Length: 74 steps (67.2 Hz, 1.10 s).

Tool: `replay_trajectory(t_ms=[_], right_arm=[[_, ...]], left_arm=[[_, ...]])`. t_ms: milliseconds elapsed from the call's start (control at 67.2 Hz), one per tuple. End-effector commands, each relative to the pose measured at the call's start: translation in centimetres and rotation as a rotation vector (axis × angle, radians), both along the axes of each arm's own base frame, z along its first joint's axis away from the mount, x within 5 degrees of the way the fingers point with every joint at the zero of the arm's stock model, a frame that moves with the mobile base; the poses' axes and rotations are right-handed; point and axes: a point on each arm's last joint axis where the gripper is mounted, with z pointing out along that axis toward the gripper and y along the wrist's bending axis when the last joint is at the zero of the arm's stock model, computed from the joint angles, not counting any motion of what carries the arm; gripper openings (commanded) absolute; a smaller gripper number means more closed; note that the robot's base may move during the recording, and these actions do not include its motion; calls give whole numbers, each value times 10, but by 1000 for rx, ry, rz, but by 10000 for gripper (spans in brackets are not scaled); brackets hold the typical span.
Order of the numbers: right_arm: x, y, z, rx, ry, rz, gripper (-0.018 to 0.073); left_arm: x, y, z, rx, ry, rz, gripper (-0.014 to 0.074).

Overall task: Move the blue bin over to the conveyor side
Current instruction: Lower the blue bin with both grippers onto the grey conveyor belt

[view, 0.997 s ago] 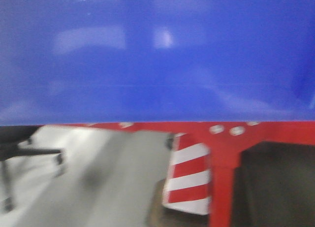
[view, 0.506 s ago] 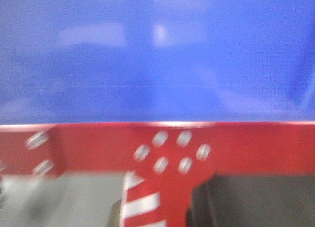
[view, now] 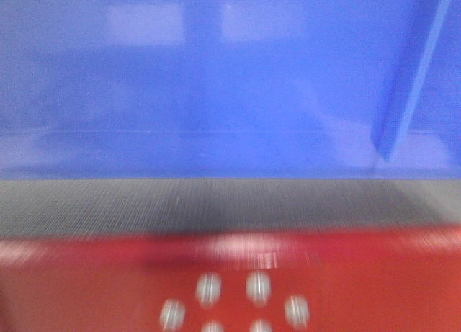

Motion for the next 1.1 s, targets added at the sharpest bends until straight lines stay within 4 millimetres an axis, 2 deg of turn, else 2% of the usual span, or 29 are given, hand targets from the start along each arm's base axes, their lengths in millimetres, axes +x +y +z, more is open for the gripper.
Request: replay_trajectory(t_ms=[0, 1086], right_arm=[[-2, -2, 11, 0, -111, -1, -78], [-2, -2, 11, 0, -111, -1, -78]], left_arm=[[-1, 7, 13, 77, -106, 12, -8], [-1, 7, 13, 77, -106, 12, -8]])
